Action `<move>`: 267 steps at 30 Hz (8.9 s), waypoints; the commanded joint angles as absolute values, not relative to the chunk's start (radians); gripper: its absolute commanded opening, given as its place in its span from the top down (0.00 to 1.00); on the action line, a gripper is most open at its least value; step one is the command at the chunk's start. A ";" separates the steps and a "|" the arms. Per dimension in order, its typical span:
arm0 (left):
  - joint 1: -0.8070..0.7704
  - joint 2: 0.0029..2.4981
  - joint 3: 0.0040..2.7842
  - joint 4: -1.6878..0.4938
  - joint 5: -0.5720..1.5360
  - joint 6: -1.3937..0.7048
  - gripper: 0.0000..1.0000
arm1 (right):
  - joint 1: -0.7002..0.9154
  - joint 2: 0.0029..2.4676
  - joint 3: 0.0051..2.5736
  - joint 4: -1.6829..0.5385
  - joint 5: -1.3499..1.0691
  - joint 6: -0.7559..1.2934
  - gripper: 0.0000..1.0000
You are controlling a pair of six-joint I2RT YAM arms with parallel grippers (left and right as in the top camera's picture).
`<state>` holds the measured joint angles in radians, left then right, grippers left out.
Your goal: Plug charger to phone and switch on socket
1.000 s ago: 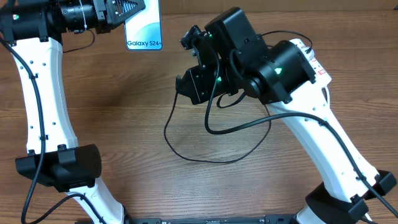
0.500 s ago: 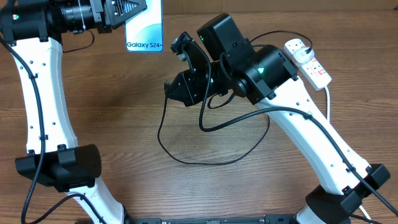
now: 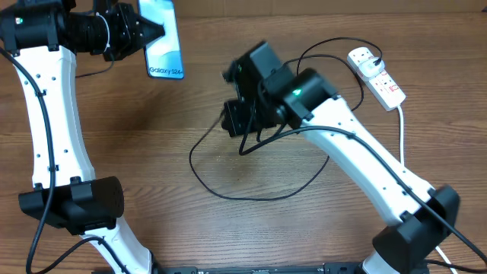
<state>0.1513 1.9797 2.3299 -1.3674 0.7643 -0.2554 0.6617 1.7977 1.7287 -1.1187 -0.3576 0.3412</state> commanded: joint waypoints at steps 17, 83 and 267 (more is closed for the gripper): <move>0.148 1.975 2.337 -1.390 0.594 -0.231 0.96 | 0.603 1.803 1.383 -0.749 -0.336 0.587 0.30; 0.148 1.975 2.337 -1.446 0.592 -0.232 0.96 | 0.548 2.613 2.342 -1.462 0.203 1.055 0.50; 0.177 1.975 2.337 -1.037 1.583 -0.361 0.96 | 0.652 1.863 2.220 -1.280 -0.850 -0.057 0.96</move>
<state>0.1959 1.9800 2.3295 -1.0267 1.4887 -0.3786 0.6678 1.8679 2.2192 -1.3010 -0.8284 -0.0795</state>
